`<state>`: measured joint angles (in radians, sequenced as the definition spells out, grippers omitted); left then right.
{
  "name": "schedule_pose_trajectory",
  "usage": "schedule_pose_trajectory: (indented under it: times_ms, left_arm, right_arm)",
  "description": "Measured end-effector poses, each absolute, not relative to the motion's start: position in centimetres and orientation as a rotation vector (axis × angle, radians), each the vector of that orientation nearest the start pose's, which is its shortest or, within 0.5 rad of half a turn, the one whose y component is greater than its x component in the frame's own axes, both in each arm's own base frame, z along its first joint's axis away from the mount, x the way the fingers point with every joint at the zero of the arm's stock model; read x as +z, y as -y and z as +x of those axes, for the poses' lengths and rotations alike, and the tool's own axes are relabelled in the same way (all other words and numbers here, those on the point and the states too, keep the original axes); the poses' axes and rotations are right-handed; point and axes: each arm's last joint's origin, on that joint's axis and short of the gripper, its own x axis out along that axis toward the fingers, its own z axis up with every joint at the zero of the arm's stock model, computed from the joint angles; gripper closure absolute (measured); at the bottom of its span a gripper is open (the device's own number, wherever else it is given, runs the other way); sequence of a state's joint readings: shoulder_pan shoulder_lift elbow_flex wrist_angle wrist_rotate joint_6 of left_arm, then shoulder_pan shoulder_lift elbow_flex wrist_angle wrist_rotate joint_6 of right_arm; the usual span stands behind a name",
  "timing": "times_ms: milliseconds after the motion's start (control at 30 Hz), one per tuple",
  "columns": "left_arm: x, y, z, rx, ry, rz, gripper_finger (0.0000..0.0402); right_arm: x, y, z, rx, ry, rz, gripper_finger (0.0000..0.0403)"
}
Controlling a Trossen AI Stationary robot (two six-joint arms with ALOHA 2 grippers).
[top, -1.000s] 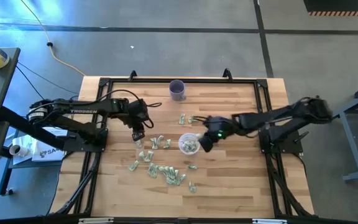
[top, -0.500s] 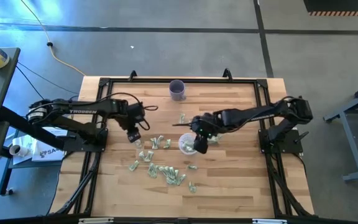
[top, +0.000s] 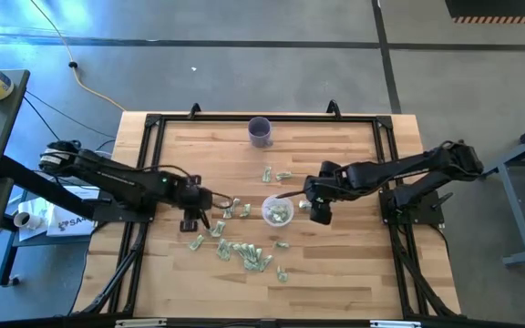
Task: Pick and place Stevia / Truvia into bins
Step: Put the stevia packet into the transparent container
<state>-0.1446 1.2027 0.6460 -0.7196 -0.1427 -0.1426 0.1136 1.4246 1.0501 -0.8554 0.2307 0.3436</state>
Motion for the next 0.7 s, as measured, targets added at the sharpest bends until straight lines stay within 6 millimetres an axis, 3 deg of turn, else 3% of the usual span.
schedule_pose_trajectory:
  times_ms: [233, 367, 467, 567, 700]
  left_arm:
    - [16.2, 1.0, 20.1, 0.112, -1.346, 0.01, 0.0208]
    - [15.3, -0.6, 20.4, 0.324, -1.399, -0.322, 0.0208]
    - [16.1, -1.6, 20.5, 0.597, -1.373, -0.603, 0.0208]
    - [16.7, -1.5, 20.3, 0.856, -1.326, -0.862, 0.0208]
    - [17.1, -0.3, 20.8, 0.991, -1.207, -1.097, 0.0208]
  right_arm:
    - [24.0, -2.6, 26.0, -0.336, -1.166, 0.111, 0.0121]
    - [24.0, -2.5, 26.0, -0.368, -1.165, 0.138, 0.0121]
    - [24.0, -2.5, 25.9, -0.394, -1.166, 0.158, 0.0121]
    - [24.0, -2.4, 25.8, -0.428, -1.16, 0.151, 0.0121]
    - [24.0, -2.3, 25.8, -0.458, -1.151, 0.125, 0.0121]
